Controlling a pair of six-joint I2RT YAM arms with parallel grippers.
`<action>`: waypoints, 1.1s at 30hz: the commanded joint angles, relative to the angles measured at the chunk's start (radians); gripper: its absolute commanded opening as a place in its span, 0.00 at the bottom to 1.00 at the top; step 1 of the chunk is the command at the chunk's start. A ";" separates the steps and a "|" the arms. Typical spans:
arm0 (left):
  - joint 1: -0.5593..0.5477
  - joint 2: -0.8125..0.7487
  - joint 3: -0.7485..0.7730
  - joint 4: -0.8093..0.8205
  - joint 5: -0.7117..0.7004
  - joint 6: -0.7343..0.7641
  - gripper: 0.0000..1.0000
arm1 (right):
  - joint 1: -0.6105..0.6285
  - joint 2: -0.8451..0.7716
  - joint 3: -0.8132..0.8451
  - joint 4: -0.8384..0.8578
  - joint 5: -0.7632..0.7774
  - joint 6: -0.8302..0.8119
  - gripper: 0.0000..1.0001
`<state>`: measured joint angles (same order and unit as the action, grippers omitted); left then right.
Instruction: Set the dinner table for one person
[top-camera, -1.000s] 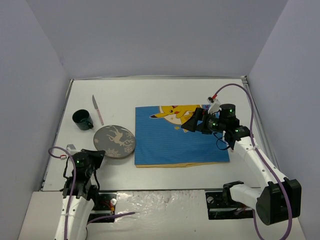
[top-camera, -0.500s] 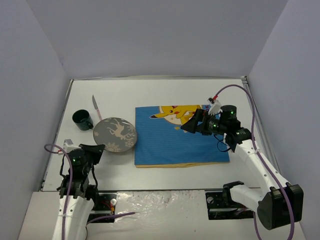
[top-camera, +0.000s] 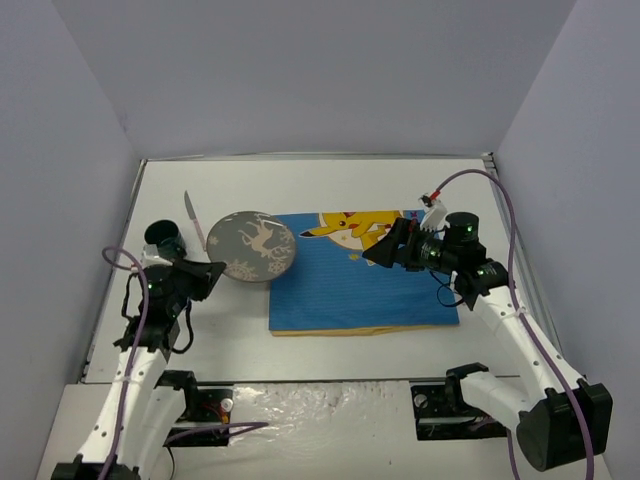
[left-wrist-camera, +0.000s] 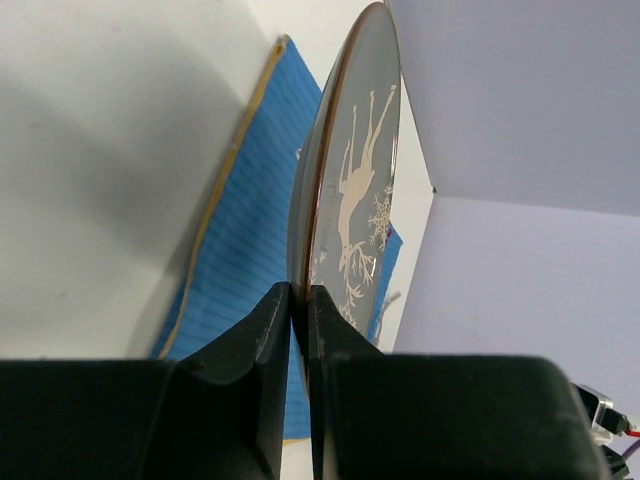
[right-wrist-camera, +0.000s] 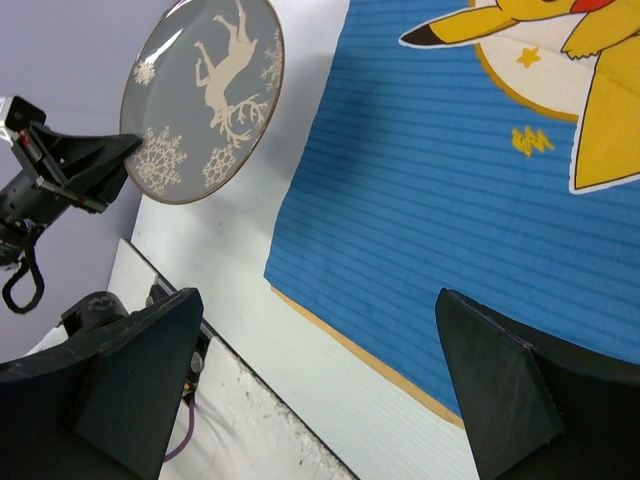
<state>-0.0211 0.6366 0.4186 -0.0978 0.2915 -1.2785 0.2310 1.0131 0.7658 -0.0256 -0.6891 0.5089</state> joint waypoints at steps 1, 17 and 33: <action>-0.080 0.139 0.166 0.430 0.120 -0.027 0.00 | 0.008 -0.034 0.063 0.059 -0.015 0.011 0.99; -0.421 0.692 0.358 0.822 0.081 0.018 0.00 | 0.005 -0.109 0.118 0.012 0.068 0.015 0.99; -0.552 0.981 0.391 1.032 0.110 -0.011 0.00 | 0.002 -0.137 0.142 -0.090 0.121 -0.022 0.99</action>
<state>-0.5614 1.6286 0.7200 0.6243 0.3620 -1.2396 0.2306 0.8970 0.8561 -0.1321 -0.5843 0.5094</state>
